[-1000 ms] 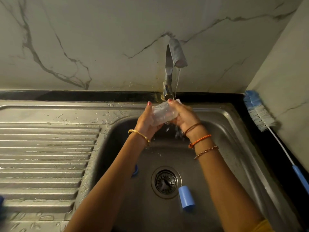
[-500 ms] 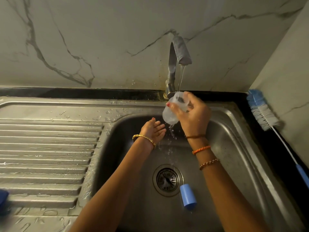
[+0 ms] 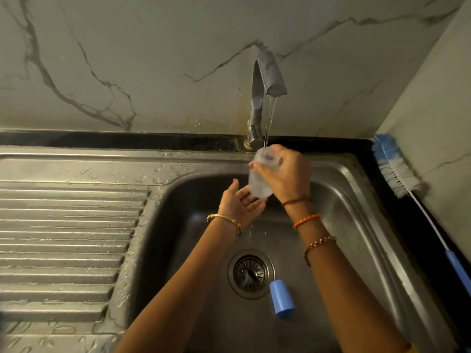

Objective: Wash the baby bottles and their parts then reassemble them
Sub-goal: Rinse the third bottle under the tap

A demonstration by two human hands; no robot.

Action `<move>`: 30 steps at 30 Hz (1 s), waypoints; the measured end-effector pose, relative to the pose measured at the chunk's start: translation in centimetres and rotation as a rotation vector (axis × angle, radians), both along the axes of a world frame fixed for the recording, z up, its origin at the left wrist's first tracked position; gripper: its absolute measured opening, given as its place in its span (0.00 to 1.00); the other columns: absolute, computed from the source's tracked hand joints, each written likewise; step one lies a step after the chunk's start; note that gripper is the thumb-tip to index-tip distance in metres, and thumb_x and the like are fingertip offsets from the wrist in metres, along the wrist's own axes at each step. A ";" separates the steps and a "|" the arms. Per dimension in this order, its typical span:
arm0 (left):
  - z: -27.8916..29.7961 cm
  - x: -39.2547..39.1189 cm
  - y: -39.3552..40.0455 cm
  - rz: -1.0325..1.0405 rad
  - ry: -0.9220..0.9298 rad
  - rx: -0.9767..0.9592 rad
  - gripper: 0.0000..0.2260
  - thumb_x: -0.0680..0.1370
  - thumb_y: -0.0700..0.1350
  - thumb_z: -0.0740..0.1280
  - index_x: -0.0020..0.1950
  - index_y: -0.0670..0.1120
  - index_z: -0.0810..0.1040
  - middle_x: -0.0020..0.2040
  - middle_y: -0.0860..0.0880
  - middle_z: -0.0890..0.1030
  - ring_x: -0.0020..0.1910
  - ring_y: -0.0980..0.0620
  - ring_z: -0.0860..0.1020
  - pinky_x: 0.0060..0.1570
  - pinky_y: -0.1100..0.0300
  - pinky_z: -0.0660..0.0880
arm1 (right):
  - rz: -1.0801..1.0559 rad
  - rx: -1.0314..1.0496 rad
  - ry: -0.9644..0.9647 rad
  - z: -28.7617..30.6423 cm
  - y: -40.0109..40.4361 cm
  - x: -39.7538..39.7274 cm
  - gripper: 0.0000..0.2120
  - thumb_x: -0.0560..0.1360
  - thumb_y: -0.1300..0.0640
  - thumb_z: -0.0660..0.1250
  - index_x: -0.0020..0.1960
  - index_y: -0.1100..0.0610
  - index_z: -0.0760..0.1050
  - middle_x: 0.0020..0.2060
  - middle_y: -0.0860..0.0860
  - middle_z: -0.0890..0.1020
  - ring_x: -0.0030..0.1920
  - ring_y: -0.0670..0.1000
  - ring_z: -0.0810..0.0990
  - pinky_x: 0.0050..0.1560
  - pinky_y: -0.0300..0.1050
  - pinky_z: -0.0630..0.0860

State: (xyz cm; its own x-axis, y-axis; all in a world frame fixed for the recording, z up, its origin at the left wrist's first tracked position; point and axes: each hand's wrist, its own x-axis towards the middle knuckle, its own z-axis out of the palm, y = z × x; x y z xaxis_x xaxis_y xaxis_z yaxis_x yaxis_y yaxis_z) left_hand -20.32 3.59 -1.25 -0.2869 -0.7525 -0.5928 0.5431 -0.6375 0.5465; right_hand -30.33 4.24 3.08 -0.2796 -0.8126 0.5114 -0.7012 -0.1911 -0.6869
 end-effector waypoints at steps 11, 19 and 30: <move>-0.8 1.5 0.3 -0.008 -0.002 -0.072 0.19 0.81 0.54 0.54 0.56 0.41 0.74 0.53 0.41 0.77 0.49 0.46 0.77 0.51 0.53 0.73 | 0.121 0.100 -0.025 0.8 -0.2 0.8 0.17 0.66 0.54 0.75 0.49 0.65 0.80 0.43 0.58 0.83 0.43 0.51 0.80 0.40 0.40 0.77; 1.9 -0.6 -0.3 -0.194 -0.529 -0.768 0.24 0.72 0.42 0.70 0.65 0.43 0.67 0.62 0.43 0.69 0.56 0.48 0.72 0.46 0.64 0.77 | -0.045 0.446 -1.256 -1.1 0.8 -2.0 0.12 0.77 0.53 0.63 0.55 0.60 0.74 0.49 0.56 0.79 0.48 0.51 0.77 0.49 0.43 0.76; 4.5 -0.9 -1.1 -0.195 -1.328 -1.061 0.26 0.68 0.54 0.74 0.62 0.46 0.74 0.58 0.48 0.77 0.57 0.49 0.74 0.50 0.64 0.69 | 0.027 0.447 -1.972 -2.9 1.5 0.4 0.15 0.75 0.55 0.65 0.55 0.66 0.70 0.56 0.63 0.76 0.61 0.60 0.75 0.54 0.52 0.75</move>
